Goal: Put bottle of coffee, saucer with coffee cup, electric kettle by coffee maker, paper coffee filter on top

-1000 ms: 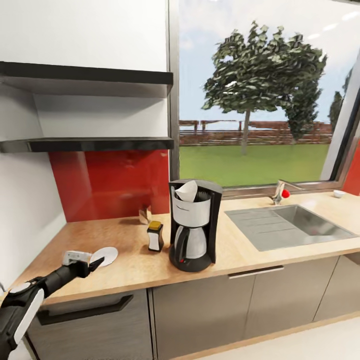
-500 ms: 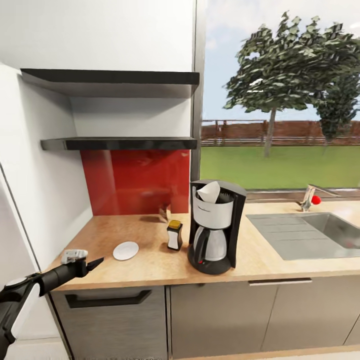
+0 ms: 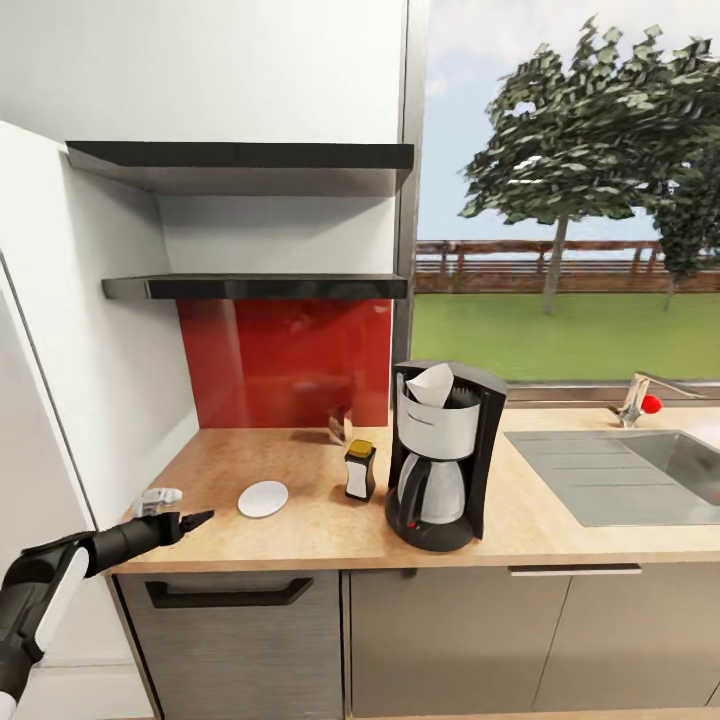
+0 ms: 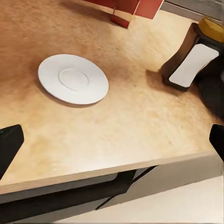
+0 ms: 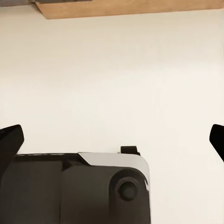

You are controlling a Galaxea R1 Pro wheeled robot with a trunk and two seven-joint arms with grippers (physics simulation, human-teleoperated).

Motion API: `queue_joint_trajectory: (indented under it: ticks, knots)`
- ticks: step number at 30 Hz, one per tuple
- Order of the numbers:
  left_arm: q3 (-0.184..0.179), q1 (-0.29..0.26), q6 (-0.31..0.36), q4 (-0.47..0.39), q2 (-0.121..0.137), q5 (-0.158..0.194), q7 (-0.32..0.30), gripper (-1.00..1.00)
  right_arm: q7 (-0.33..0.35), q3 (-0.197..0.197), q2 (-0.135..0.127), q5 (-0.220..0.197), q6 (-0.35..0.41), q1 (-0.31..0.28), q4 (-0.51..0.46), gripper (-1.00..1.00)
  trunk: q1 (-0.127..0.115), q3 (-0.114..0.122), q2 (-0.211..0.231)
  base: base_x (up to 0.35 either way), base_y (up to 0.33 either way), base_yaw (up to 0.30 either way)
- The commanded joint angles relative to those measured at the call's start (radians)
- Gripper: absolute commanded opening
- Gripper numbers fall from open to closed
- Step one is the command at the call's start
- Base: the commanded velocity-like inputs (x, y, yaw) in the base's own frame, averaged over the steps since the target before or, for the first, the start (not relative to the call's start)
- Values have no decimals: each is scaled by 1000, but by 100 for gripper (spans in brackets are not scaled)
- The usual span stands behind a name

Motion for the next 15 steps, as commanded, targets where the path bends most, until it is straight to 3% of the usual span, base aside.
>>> queue_joint_trajectory:
  ticks: [1,10,11,12,13,15]
  knots:
    - [1,-15,24,0,0,4,-1,100,-1,-2,2,-2,0,-1,-3,100,0,0,-1,0,0,0]
    - [-1,-102,77,21,0,3,5,100,-1,3,6,4,80,-1,-79,100,0,0,-1,0,0,0]
    - [-3,-162,90,60,-1,4,47,100,2,12,89,3,93,-2,-198,100,0,0,-1,0,0,0]
    - [-4,-172,91,68,-1,4,54,100,2,26,108,3,94,-2,-214,100,0,0,-1,0,0,0]
    - [-4,-182,92,79,-1,5,61,100,2,69,130,2,95,-2,-243,100,0,0,-1,0,0,0]
    - [-5,-188,93,87,-1,4,65,100,2,142,146,0,97,-2,-310,100,0,0,-1,0,0,0]
